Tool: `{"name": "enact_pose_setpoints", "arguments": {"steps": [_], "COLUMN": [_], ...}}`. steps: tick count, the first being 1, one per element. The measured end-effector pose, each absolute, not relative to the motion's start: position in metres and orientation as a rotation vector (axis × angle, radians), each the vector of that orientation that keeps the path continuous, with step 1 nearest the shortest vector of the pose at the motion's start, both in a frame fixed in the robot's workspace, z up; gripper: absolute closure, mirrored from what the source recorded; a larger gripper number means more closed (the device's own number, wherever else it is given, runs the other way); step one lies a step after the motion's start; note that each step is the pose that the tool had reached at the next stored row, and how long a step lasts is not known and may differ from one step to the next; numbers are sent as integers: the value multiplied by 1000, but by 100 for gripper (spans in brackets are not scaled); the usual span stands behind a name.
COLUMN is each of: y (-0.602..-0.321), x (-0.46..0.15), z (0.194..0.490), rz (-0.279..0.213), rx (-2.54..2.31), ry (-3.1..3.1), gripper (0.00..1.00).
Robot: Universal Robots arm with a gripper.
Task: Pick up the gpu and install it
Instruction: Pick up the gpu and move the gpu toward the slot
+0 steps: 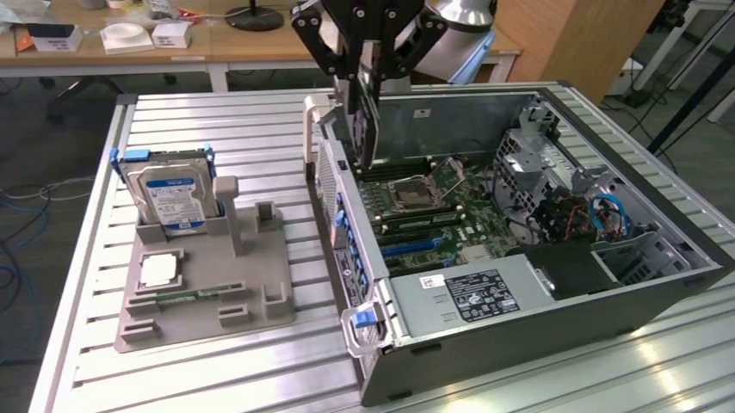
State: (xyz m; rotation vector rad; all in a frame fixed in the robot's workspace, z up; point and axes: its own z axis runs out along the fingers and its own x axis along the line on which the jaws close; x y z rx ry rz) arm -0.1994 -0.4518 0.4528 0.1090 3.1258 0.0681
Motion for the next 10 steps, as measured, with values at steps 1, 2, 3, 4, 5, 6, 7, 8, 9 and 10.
{"name": "enact_pose_setpoints", "arguments": {"steps": [1,2,3,4,5,6,7,8,9,10], "y": [-452,-452,-452,-452,-452,-452,-452,-452,-452,-452], "x": [-198,-197,-196,-195,-194,-193,-192,-191,-190,-189], "z": [453,453,453,452,452,452,452,452,452,452], "rz": [68,68,68,68,68,68,68,68,68,68], "rx": [109,108,108,108,108,107,107,107,107,107], "ry": [3126,3126,3126,3126,3126,3126,3126,3126,3126,3126], "gripper": [74,74,74,74,74,74,74,74,74,74]}}
